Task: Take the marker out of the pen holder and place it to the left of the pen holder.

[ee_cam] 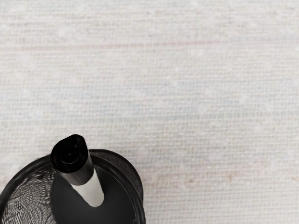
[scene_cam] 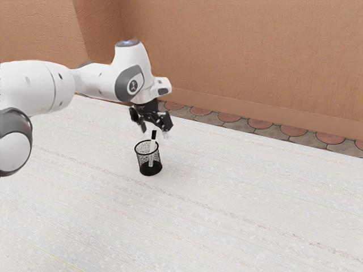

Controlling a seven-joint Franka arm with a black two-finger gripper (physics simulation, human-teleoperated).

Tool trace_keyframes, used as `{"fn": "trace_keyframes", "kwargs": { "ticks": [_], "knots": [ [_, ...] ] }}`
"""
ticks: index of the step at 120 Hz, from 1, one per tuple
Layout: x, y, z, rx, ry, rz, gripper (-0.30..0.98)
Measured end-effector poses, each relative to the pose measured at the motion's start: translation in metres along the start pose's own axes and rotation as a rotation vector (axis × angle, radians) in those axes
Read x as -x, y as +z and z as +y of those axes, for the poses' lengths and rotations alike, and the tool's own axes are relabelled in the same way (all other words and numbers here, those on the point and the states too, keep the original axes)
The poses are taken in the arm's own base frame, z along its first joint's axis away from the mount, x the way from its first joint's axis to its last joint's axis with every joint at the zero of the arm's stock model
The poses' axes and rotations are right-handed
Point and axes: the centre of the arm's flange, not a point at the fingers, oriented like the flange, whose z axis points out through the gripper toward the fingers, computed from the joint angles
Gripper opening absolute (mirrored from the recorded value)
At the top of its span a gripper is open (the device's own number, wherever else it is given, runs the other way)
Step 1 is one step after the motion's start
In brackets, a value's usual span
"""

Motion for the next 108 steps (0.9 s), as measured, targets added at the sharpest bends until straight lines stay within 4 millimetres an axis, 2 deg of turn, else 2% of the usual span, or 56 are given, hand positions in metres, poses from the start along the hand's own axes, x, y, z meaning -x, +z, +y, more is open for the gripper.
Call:
{"fn": "trace_keyframes", "kwargs": {
  "ticks": [11,26,56,82,108],
  "knots": [
    [-0.007,0.008,-0.024,-0.009,-0.023,0.056,0.69],
    [-0.011,0.021,-0.038,-0.009,-0.031,0.093,0.67],
    [-0.014,0.043,-0.04,-0.013,0.003,0.106,0.42],
    [-0.015,0.042,-0.04,-0.019,0.045,0.12,0.18],
    [-0.016,0.042,-0.042,-0.021,0.074,0.124,0.03]
  ]
}}
